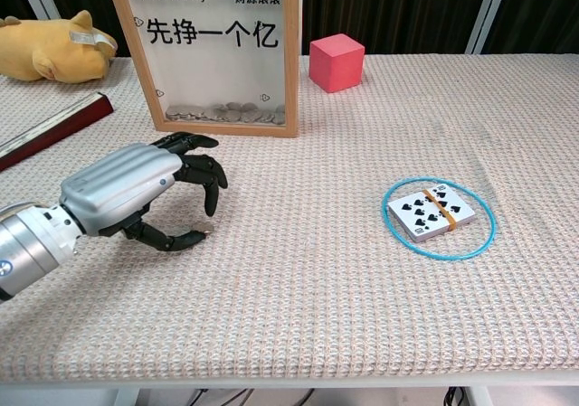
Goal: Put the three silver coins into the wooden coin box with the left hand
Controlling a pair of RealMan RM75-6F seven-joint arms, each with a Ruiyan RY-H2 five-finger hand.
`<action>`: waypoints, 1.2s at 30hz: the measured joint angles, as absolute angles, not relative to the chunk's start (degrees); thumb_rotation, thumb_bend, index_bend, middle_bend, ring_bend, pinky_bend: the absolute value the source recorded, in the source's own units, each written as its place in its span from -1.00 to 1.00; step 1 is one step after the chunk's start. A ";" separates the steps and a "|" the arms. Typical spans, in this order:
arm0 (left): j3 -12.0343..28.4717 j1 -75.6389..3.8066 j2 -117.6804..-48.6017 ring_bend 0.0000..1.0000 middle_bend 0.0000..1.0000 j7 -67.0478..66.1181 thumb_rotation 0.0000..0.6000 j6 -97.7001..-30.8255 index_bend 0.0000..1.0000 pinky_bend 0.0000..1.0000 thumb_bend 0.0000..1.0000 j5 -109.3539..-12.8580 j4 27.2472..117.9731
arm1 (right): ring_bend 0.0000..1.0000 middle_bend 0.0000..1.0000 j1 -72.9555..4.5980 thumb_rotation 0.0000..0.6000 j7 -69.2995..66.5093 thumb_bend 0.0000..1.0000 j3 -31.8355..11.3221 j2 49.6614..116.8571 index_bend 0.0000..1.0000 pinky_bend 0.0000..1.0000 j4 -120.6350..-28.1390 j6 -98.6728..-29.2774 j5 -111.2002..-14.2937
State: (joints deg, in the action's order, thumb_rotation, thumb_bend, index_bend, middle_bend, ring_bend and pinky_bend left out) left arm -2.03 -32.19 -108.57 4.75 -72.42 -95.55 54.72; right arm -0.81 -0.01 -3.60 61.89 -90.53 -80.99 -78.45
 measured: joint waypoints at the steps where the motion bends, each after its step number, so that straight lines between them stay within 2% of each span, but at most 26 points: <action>1: -2.00 -32.20 -108.61 -0.90 -0.43 4.82 1.00 -72.41 0.04 -0.97 -0.42 -95.52 54.62 | -1.00 -1.00 -0.81 1.00 -0.06 -0.40 -3.61 61.91 -1.00 -1.00 -90.50 -80.99 -78.44; 4: -1.83 -32.23 -108.74 -0.90 -0.42 5.20 1.00 -72.47 0.07 -0.97 -0.32 -95.38 54.51 | -1.00 -1.00 -0.85 1.00 -0.47 -0.43 -3.67 61.98 -1.00 -1.00 -90.26 -80.98 -78.52; 14: -1.89 -32.26 -108.72 -0.90 -0.42 5.84 1.00 -72.08 0.15 -0.96 -0.23 -95.08 54.51 | -1.00 -1.00 -1.00 1.00 -0.42 -0.43 -3.71 62.13 -1.00 -1.00 -89.92 -80.59 -78.33; 21: -1.66 -32.21 -108.33 -0.90 -0.40 6.81 1.00 -72.33 0.21 -0.96 -0.02 -94.86 55.71 | -1.00 -1.00 -0.97 1.00 -0.45 -0.43 -3.75 62.05 -1.00 -1.00 -89.96 -80.62 -78.26; 25: -1.59 -32.15 -107.36 -0.89 -0.40 6.95 1.00 -72.42 0.23 -0.94 0.03 -94.75 57.41 | -1.00 -1.00 -1.01 1.00 -0.42 -0.42 -3.80 61.99 -1.00 -1.00 -90.08 -80.68 -78.34; 31: -0.27 -31.78 -103.88 -0.85 -0.36 5.90 1.00 -75.50 0.29 -0.89 0.04 -94.96 63.29 | -1.00 -1.00 -1.22 1.00 -0.48 -0.42 -4.08 61.74 -1.00 -1.00 -90.37 -80.85 -78.57; 36: 2.34 -30.97 -97.53 -0.83 -0.33 0.99 1.00 -80.43 0.32 -0.83 0.03 -95.41 72.60 | -1.00 -1.00 -1.43 1.00 -1.10 -0.42 -4.41 61.80 -1.00 -1.00 -90.44 -81.10 -78.81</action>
